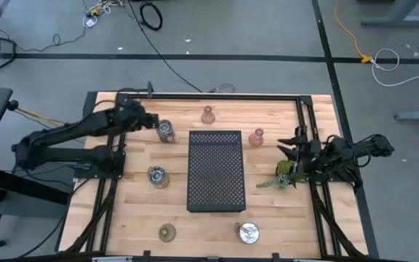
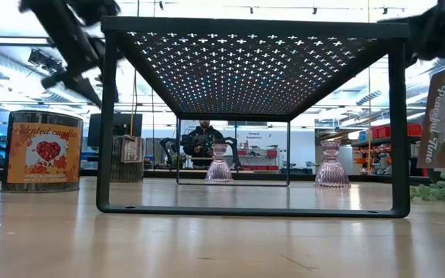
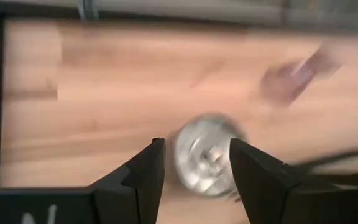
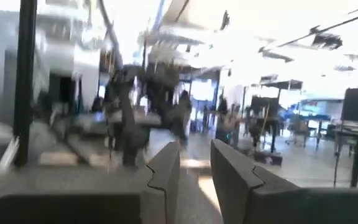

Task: Pick & Place candle stick holders
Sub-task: Put the top brown scented candle on the shelf

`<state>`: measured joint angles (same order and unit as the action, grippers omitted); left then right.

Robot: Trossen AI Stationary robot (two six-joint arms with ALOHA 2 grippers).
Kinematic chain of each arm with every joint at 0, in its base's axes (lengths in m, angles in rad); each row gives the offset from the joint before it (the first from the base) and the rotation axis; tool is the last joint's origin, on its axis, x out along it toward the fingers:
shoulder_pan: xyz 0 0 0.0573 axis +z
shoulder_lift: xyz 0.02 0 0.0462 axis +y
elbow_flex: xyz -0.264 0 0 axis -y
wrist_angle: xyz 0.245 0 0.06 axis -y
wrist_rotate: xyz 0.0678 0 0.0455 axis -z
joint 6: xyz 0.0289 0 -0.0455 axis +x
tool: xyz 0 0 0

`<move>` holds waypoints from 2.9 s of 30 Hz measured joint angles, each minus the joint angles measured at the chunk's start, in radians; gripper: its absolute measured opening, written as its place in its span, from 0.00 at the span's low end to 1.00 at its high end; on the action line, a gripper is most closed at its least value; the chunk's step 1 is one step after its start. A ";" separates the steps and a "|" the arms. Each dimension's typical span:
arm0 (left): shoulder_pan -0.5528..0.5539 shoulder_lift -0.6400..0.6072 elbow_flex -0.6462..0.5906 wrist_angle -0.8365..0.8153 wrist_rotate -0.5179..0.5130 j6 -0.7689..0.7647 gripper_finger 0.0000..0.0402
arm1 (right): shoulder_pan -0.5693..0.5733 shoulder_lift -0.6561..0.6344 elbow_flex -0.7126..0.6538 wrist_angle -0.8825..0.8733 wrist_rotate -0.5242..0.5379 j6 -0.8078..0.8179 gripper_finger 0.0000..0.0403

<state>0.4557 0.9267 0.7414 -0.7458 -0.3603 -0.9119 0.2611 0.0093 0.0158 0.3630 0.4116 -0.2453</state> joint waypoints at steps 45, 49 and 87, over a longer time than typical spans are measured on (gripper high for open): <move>0.180 0.325 0.448 -0.211 0.314 0.252 0.00 | 0.000 0.000 0.000 0.244 0.216 0.059 0.23; 0.082 0.324 0.632 -0.258 0.318 0.225 0.00 | 0.000 0.000 0.000 0.335 0.258 0.079 0.23; -0.335 0.865 1.297 -0.687 0.223 0.244 0.00 | 0.000 0.000 0.001 0.391 0.365 0.053 0.23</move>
<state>0.1205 1.7916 2.0388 -1.4330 -0.1371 -0.6678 0.2615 0.0093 0.0166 0.7544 0.7769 -0.1921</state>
